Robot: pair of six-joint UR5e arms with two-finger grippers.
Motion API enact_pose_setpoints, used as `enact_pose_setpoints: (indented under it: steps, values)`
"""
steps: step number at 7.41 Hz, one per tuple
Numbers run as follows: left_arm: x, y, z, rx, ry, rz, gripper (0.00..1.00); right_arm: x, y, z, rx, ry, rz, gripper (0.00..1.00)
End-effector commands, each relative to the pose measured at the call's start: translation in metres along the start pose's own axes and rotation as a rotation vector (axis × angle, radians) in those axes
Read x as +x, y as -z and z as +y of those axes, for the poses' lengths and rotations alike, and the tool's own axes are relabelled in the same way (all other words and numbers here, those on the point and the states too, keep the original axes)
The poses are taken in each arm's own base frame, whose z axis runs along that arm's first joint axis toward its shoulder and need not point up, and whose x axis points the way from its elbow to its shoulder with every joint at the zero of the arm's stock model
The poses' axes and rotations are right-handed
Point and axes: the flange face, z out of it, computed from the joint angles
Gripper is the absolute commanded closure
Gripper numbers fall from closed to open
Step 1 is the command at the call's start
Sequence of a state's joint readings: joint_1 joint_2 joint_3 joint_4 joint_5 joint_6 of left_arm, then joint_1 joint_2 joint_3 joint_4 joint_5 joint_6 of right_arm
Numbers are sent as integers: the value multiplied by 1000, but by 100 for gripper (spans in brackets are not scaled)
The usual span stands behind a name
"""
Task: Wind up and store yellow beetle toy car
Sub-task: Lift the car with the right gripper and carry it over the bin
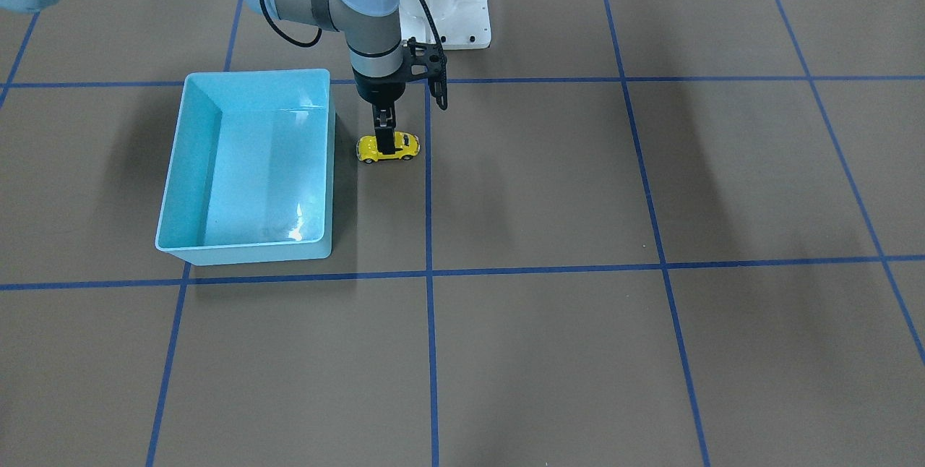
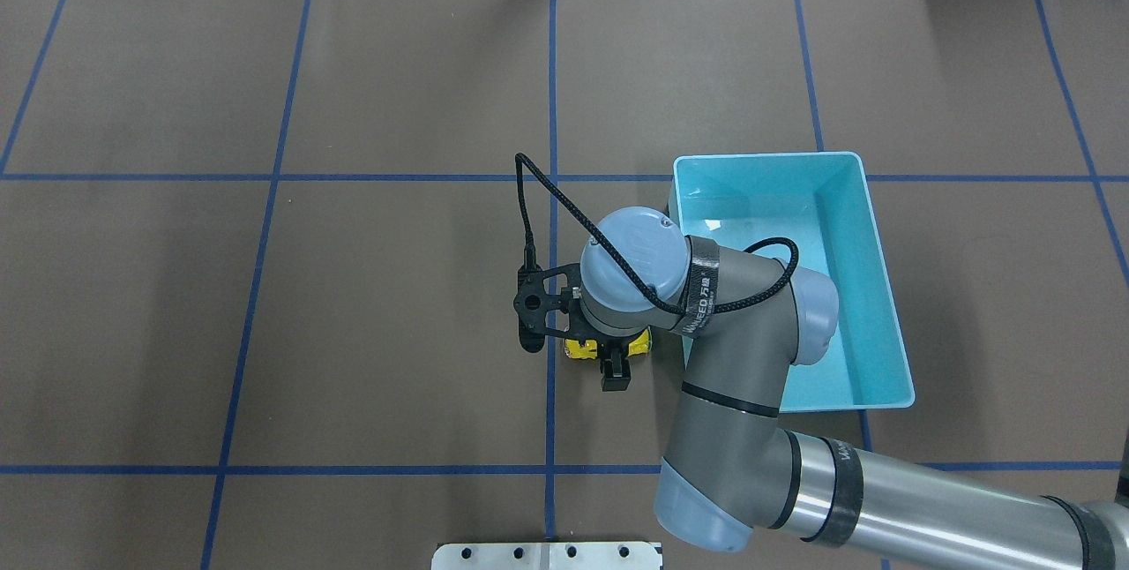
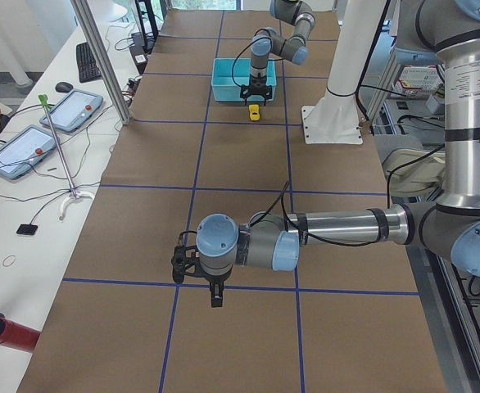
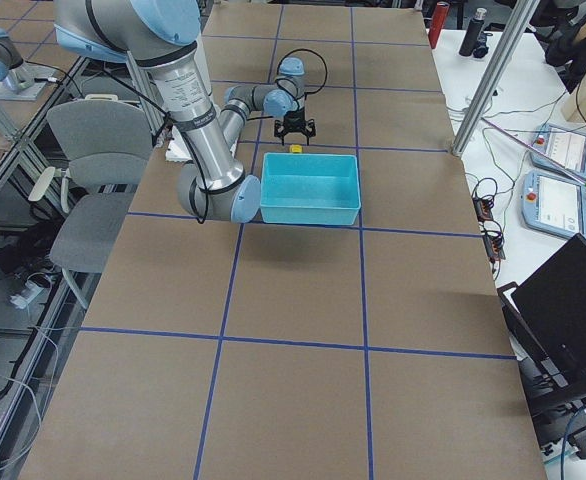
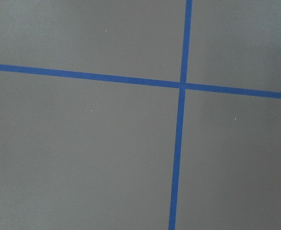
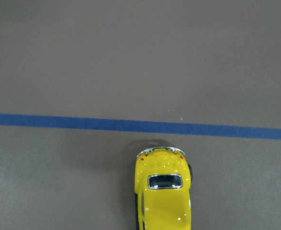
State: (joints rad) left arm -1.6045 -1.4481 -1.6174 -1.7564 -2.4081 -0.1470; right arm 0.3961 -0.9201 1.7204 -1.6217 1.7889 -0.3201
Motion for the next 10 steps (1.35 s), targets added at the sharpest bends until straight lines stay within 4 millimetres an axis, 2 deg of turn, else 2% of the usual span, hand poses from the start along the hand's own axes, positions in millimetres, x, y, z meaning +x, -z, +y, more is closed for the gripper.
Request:
enact_pose_setpoints:
  steps: [1,4,5,6,7,9,10]
  values:
    - [0,-1,0,-1,-2,-1,0,8,-13,0,3,-2,6,0]
    - [0,-1,0,-2,-2,0,0,11,-30,4,-25,-12,-4,0]
    - [0,-1,0,-1,-2,-1,0,12,-33,4,-25,-14,-4,3]
    - [0,-1,0,-1,-2,-1,0,11,-34,4,-26,-13,-6,58]
    - [0,-1,0,-1,-2,-1,0,9,-34,2,-18,-7,-5,100]
    - [0,-1,0,-1,-2,-1,0,6,-34,-1,-8,-4,-12,100]
    - [0,-1,0,-1,-2,-1,0,6,-23,-11,11,1,-9,100]
